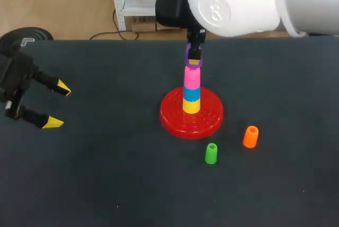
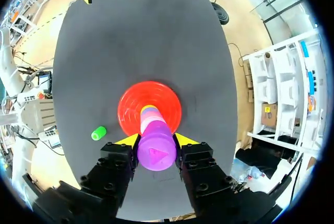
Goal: Pick up and stack the cylinders on the red base in this order: pink,purple,orange,green
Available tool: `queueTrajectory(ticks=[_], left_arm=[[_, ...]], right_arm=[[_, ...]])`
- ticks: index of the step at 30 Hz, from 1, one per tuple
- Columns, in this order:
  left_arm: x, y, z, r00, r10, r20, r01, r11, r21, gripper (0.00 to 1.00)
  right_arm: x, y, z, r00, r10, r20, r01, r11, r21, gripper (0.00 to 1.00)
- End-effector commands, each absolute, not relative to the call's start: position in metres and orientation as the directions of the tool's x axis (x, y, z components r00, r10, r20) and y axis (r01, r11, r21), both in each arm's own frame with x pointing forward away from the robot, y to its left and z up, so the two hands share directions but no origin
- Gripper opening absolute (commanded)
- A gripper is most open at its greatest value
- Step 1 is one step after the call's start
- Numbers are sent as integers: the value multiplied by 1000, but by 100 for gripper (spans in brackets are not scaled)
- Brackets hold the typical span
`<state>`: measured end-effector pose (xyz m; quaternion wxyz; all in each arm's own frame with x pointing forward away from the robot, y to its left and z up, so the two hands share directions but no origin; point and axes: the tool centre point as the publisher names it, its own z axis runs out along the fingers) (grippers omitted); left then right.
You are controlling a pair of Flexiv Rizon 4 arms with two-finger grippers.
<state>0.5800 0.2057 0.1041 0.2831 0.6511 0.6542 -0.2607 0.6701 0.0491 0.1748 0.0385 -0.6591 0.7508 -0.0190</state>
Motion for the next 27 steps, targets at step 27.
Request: queueTrajectory(ticks=[27], left_arm=[[580, 206, 103, 11, 702, -712, 999, 16, 32, 100]], right_arm=[[666, 49, 155, -128, -991, -43, -990, 130, -51, 0]])
